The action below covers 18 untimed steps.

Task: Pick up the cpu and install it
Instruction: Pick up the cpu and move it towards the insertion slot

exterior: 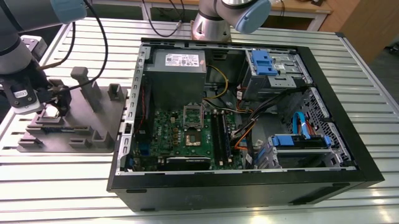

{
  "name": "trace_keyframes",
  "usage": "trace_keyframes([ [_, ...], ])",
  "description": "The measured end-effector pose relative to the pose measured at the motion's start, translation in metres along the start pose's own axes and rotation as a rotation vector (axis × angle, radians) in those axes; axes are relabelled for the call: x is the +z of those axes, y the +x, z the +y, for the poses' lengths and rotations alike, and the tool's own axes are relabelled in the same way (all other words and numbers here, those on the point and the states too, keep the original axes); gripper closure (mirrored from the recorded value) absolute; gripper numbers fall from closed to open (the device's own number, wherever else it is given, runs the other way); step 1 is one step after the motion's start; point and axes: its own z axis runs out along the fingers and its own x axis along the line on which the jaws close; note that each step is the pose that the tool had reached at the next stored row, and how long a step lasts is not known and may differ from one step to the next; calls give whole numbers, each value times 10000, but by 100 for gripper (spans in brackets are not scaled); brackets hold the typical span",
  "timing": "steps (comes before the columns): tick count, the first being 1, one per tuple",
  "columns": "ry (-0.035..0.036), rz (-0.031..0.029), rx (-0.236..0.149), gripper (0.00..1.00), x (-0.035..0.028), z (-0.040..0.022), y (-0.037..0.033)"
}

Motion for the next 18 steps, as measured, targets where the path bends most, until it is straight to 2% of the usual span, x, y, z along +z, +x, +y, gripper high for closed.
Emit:
trace_keyframes([
  [9,-2,0,0,35,10,0,-1],
  [18,10,-1,0,35,-19,1,1],
])
